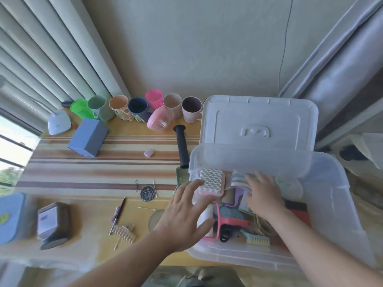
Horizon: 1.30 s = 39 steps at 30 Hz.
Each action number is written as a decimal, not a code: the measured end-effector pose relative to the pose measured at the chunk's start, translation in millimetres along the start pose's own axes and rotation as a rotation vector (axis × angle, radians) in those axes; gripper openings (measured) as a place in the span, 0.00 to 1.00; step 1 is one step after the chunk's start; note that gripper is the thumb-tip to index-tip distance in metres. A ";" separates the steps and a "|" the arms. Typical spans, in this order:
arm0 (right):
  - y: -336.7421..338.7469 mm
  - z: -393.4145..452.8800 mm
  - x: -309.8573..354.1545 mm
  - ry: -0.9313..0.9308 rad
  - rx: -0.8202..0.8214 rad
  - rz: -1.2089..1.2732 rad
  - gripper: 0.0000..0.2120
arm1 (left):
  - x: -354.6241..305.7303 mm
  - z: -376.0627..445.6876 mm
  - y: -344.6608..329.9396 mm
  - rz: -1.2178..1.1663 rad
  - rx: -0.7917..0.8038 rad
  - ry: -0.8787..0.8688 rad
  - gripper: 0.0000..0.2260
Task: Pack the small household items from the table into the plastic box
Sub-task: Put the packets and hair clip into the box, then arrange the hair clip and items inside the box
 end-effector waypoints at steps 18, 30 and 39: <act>-129.9 26.2 345.7 0.237 0.256 0.030 0.29 | 295.4 -170.5 -100.4 0.020 0.654 0.492 0.47; -177.1 48.9 345.0 0.117 0.215 -0.055 0.33 | 319.8 -155.6 -101.3 0.073 0.414 0.420 0.22; -158.5 38.3 349.5 0.169 0.136 0.115 0.30 | 366.3 -126.3 -94.5 -0.022 0.536 0.543 0.17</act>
Point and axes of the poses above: each hand's wrist, its own z-axis towards the middle knuckle, its own y-axis out of the back of the hand, x = y × z, the point moved 10 cm from there along z, towards the middle knuckle, and after that the axes turned 8 degrees about z, right-handed, at the moved point
